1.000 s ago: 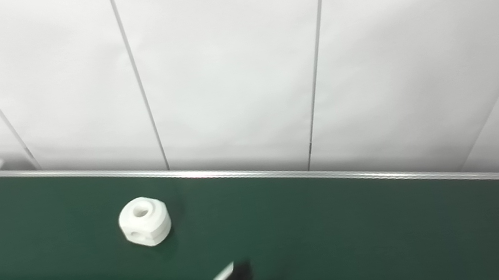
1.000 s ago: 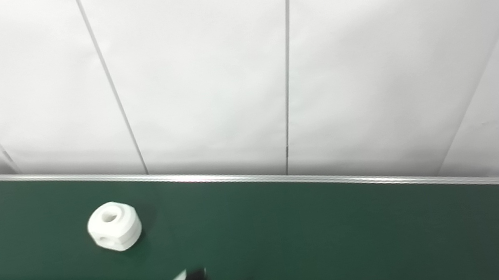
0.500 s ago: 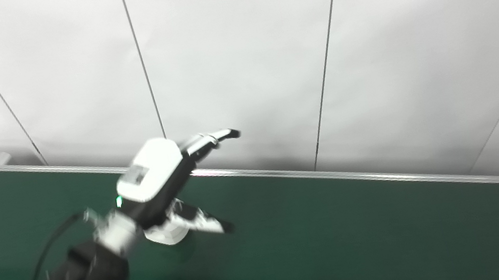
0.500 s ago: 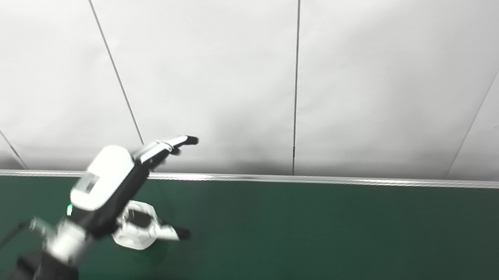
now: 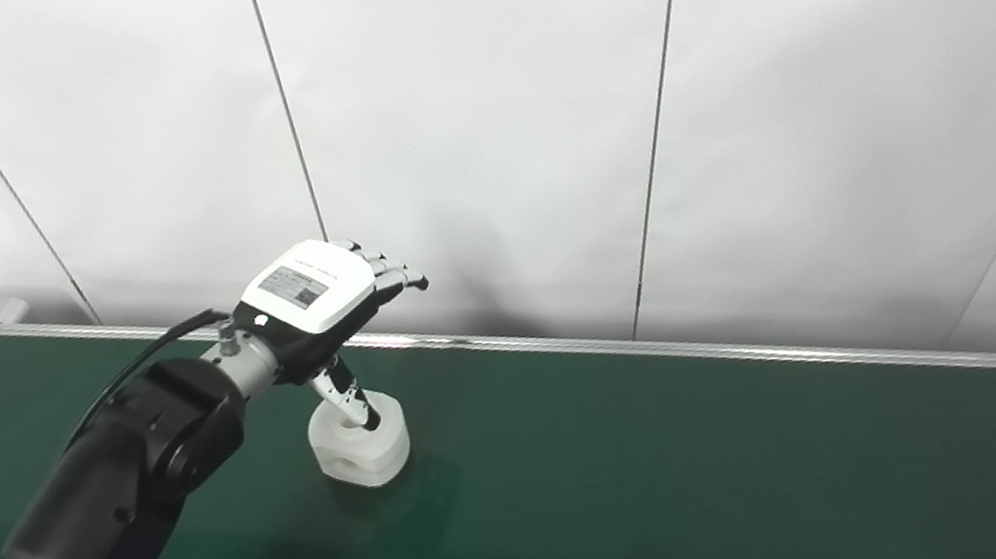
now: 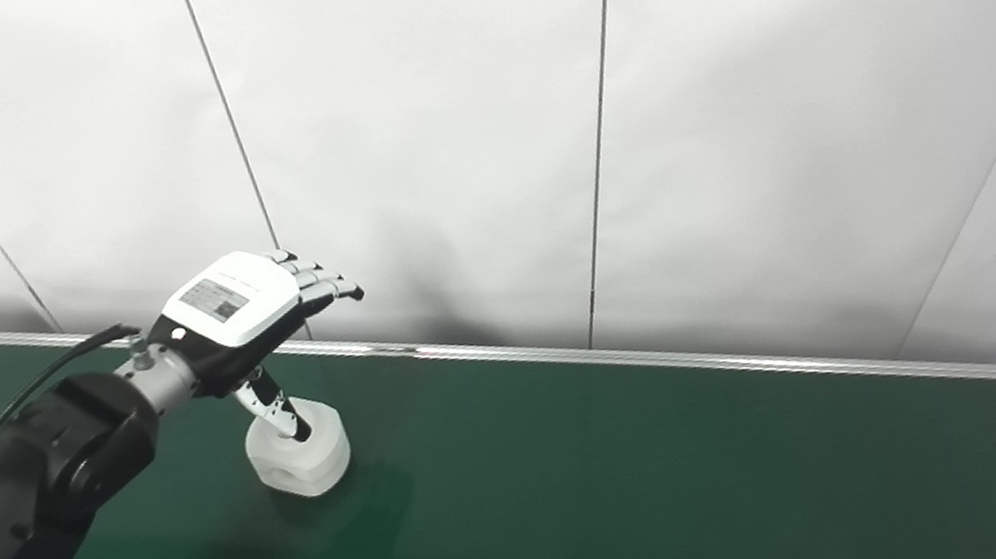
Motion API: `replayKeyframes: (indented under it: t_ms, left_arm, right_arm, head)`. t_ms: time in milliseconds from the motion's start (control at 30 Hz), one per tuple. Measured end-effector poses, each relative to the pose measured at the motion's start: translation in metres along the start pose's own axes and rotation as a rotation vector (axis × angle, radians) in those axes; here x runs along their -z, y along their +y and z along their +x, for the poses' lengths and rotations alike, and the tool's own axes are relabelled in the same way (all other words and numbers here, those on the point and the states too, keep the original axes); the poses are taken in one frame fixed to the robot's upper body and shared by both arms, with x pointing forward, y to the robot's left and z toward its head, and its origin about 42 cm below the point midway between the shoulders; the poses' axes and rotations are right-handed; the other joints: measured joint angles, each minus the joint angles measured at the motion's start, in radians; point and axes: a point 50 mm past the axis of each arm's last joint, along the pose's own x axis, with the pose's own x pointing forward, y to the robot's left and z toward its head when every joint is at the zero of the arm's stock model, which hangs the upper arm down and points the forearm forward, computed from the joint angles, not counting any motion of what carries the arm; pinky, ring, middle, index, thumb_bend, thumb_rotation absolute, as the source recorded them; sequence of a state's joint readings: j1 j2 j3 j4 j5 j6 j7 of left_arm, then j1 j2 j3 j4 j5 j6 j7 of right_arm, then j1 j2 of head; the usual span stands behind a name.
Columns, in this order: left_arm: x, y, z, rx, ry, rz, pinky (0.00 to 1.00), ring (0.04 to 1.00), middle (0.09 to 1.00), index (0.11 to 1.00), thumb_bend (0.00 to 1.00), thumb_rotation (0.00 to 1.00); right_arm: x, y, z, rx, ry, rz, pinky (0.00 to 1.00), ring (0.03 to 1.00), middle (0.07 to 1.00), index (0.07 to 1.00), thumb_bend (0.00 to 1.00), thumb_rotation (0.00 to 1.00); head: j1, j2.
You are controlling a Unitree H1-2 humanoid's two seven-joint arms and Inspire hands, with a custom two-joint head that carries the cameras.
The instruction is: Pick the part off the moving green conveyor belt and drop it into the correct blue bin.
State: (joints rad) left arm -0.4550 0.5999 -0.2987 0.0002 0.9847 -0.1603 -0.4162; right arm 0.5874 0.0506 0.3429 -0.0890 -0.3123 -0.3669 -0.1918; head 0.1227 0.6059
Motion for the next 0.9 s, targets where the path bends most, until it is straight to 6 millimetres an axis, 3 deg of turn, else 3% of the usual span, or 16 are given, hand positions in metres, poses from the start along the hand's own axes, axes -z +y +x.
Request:
replayKeyframes:
  t_ms: [200, 567, 733, 900]
  left_arm:
    - [-0.004, -0.02, 0.01, 0.161, -0.027, -0.116, 0.93, 0.921, 0.904, 0.868, 1.0, 0.25]
    - [-0.025, -0.038, 0.019, 0.376, -0.024, -0.3, 0.8, 0.882, 0.892, 0.862, 1.0, 0.28]
    - [-0.03, -0.038, 0.025, 0.428, -0.021, -0.303, 0.77, 0.866, 0.887, 0.861, 1.0, 0.31]
    - [-0.041, -0.047, 0.031, 0.314, -0.068, -0.154, 0.87, 0.877, 0.87, 0.818, 1.0, 0.26]
  right_arm:
    - [0.0, 0.0, 0.0, 0.001, 0.009, 0.004, 0.99, 0.959, 0.993, 1.0, 0.73, 1.0]
    - [-0.004, -0.001, -0.001, 0.002, 0.027, 0.006, 0.99, 0.95, 0.992, 1.0, 0.68, 1.0]
    - [-0.004, -0.001, -0.001, 0.001, 0.026, 0.005, 0.99, 0.949, 0.992, 1.0, 0.67, 1.0]
    - [-0.005, -0.001, -0.001, -0.001, 0.025, -0.004, 0.97, 0.941, 0.988, 1.0, 0.65, 1.0]
  head:
    - [-0.006, 0.009]
    - [-0.011, 0.02]
    - [-0.017, 0.021]
    - [-0.023, 0.023]
